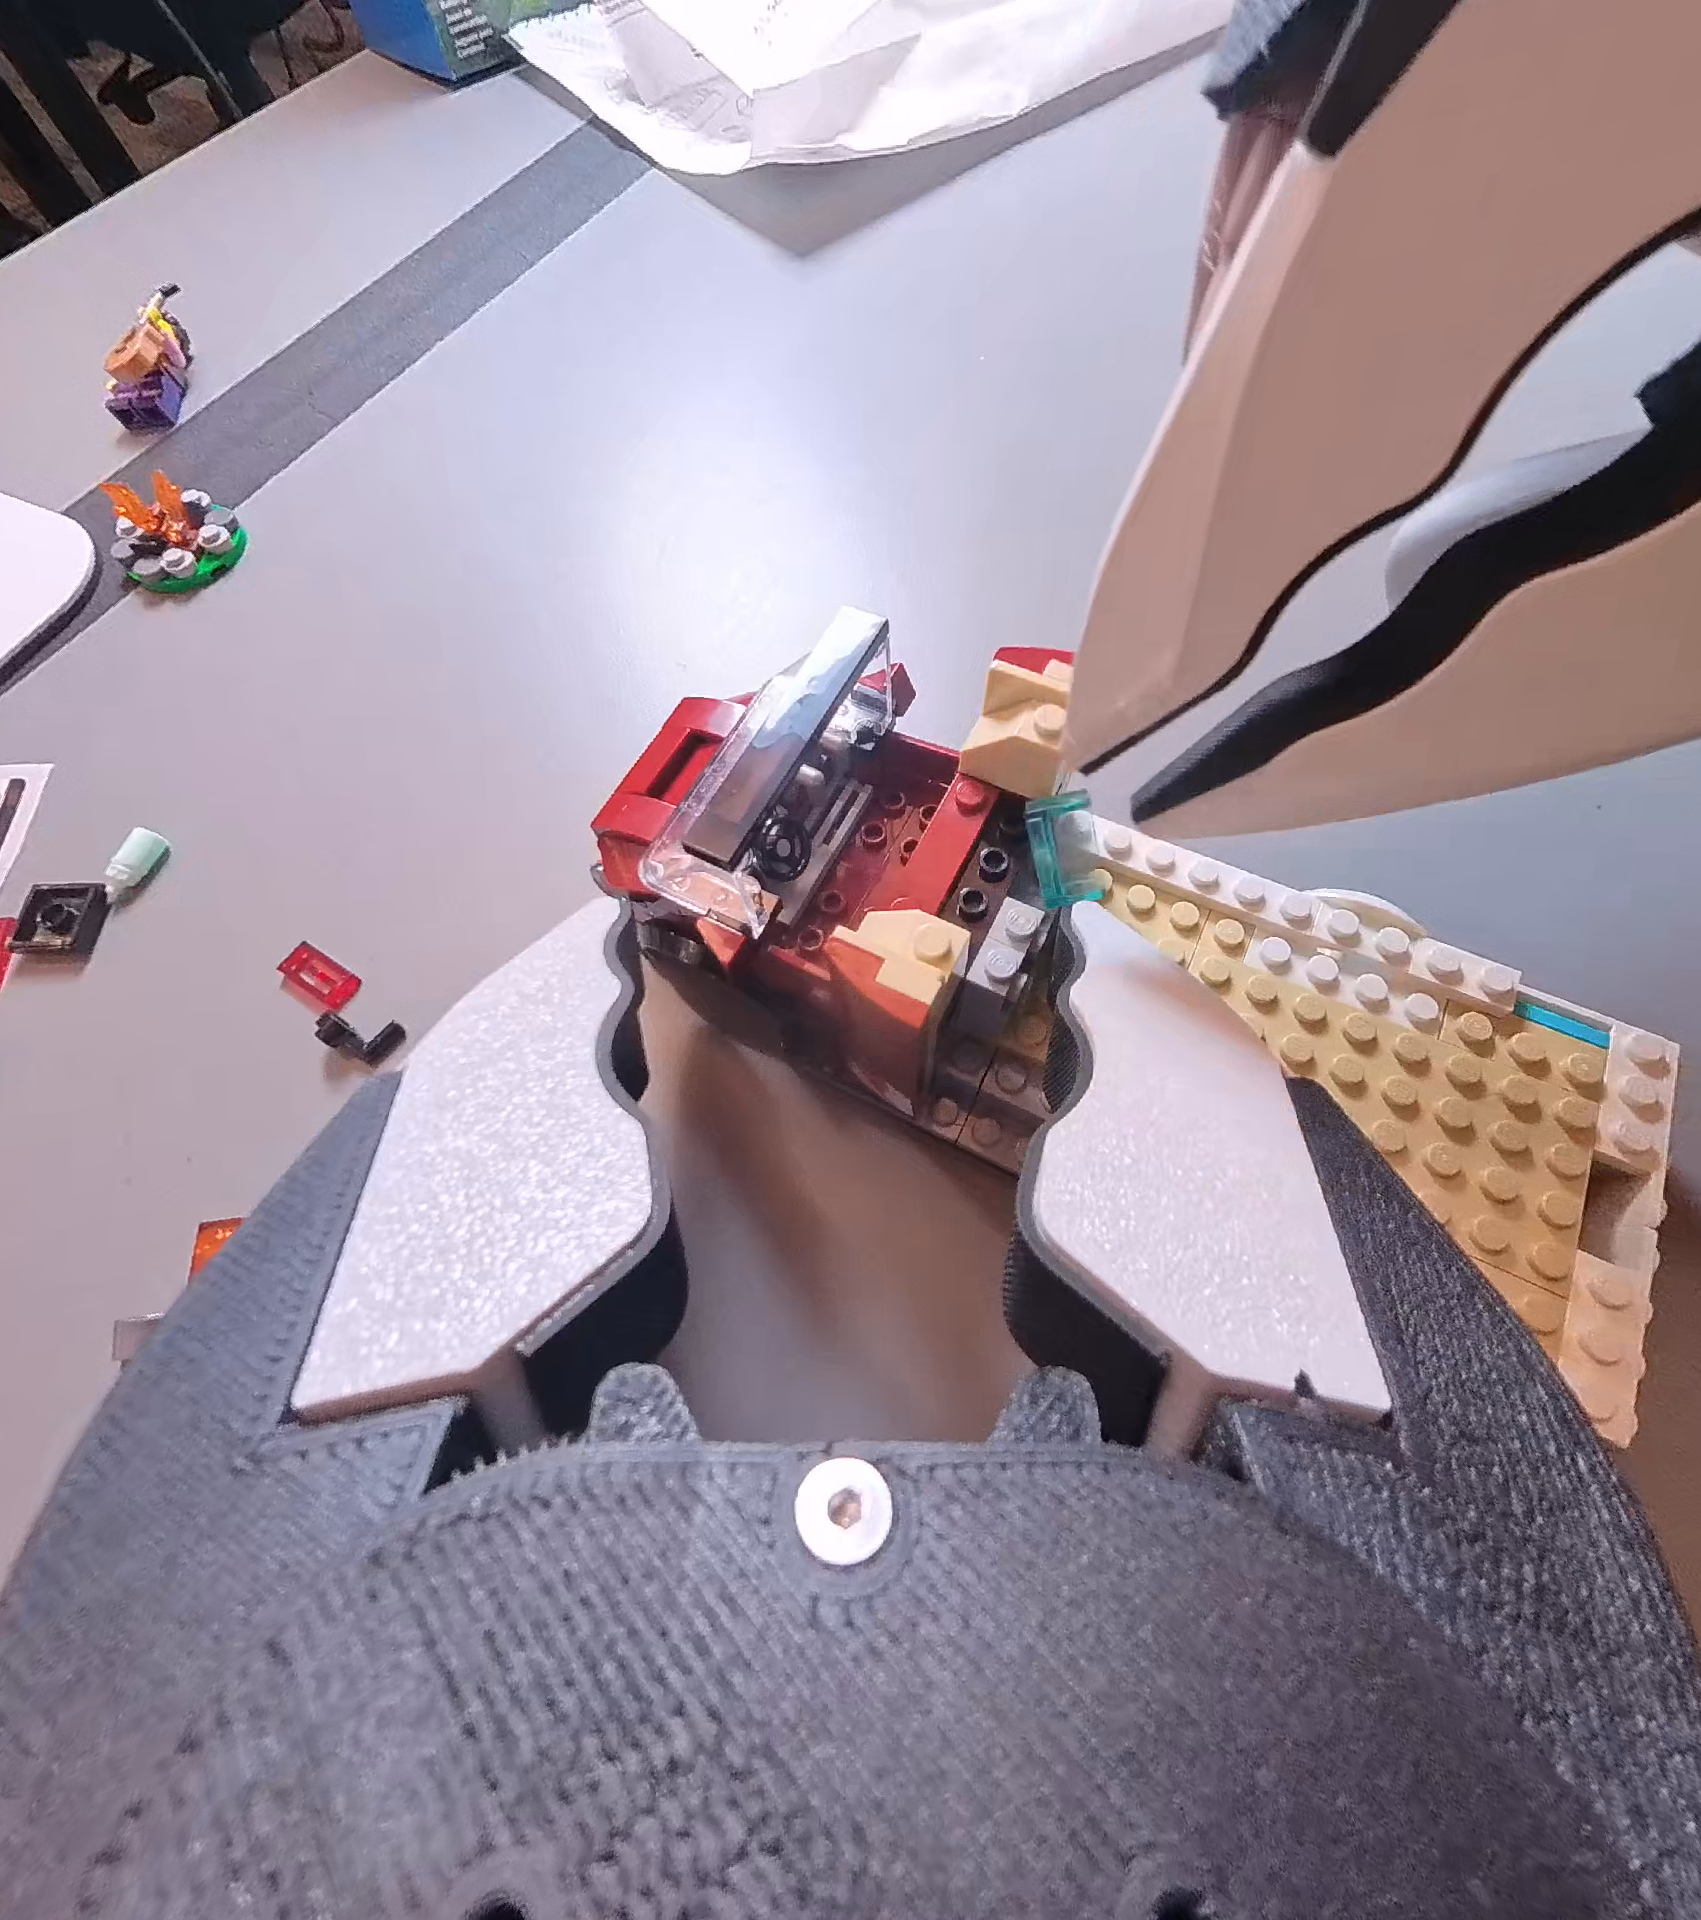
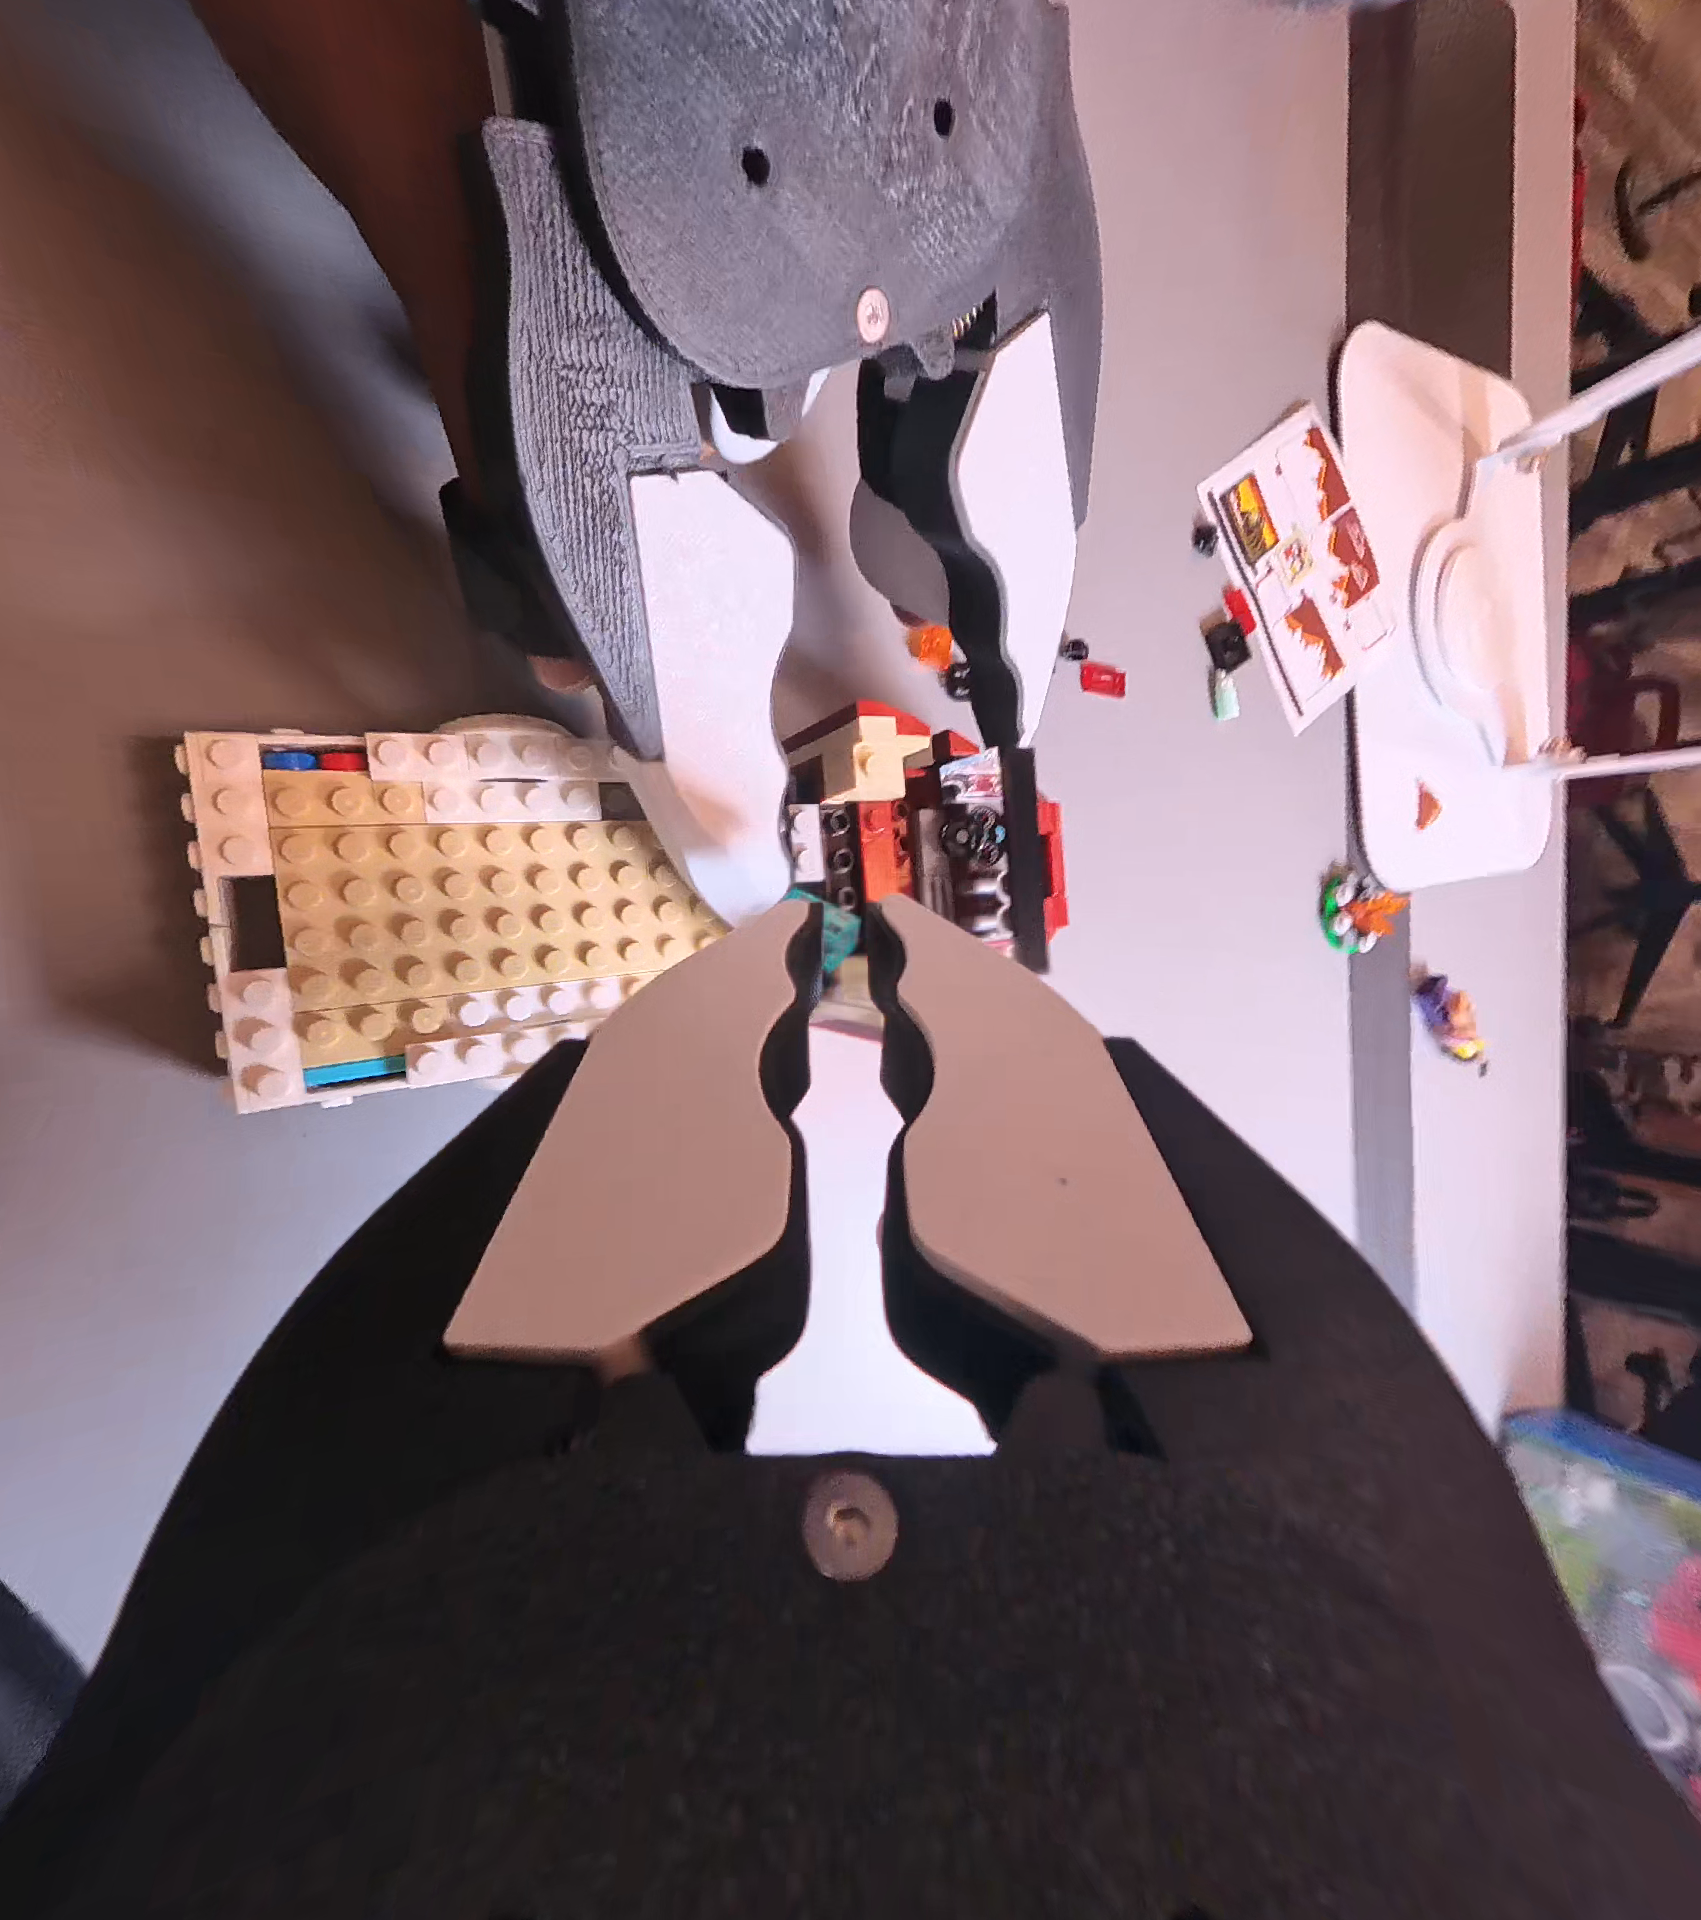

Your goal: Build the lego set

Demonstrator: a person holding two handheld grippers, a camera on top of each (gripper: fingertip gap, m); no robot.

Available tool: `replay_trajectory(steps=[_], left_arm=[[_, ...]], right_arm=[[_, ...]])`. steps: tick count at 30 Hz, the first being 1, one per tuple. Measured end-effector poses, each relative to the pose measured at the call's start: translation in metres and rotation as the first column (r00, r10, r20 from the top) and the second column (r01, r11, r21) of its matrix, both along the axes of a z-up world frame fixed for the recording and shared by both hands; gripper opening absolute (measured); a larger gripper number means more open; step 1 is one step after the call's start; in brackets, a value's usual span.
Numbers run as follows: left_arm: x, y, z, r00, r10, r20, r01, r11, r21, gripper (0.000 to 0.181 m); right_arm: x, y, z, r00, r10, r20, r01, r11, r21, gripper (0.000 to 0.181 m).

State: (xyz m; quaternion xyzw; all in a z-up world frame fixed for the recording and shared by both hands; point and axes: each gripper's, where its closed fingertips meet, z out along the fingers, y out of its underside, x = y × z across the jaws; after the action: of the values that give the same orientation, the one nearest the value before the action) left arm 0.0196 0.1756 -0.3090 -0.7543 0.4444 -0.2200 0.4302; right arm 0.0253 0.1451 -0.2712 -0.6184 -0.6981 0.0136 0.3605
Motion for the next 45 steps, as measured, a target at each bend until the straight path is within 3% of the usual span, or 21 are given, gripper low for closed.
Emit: replay_trajectory(steps=[5, 8, 14, 22, 33, 41, 45], left_arm=[[0.0, 0.0, 0.0, 1.0, -0.002, 0.003, 0.002, 1.0, -0.001, 0.075], [0.0, 0.0, 0.0, 1.0, -0.004, 0.003, 0.004, 1.0, 0.001, 0.075], [0.001, 0.0, 0.0, 1.0, -0.005, 0.001, 0.005, 1.0, 0.004, 0.075], [0.0, 0.0, 0.0, 1.0, -0.006, -0.001, 0.006, 1.0, 0.006, 0.075], [0.001, 0.0, 0.0, 1.0, -0.015, 0.001, 0.015, 1.0, 0.003, 0.074], [0.001, -0.001, 0.001, 1.0, -0.022, -0.001, 0.022, 1.0, 0.003, 0.073], [0.0, -0.001, 0.001, 1.0, -0.024, -0.003, 0.024, 1.0, 0.006, 0.072]], right_arm=[[0.013, -0.01, -0.015, 0.98, -0.185, -0.072, 0.174, 0.975, -0.139, 0.008], [0.016, -0.015, -0.025, 0.941, -0.31, -0.136, 0.264, 0.923, -0.279, 0.009], [0.004, -0.013, -0.022, 0.835, -0.482, -0.264, 0.317, 0.816, -0.484, 0.012], [0.004, -0.004, -0.02, 0.736, -0.622, -0.268, 0.419, 0.729, -0.541, 0.0], [0.016, -0.008, -0.018, 0.705, -0.652, -0.279, 0.475, 0.726, -0.498, 0.008], [0.016, -0.014, -0.032, 0.815, -0.551, -0.183, 0.449, 0.798, -0.401, 0.012], [0.014, -0.012, -0.034, 0.847, -0.51, -0.151, 0.437, 0.828, -0.35, 0.002]])
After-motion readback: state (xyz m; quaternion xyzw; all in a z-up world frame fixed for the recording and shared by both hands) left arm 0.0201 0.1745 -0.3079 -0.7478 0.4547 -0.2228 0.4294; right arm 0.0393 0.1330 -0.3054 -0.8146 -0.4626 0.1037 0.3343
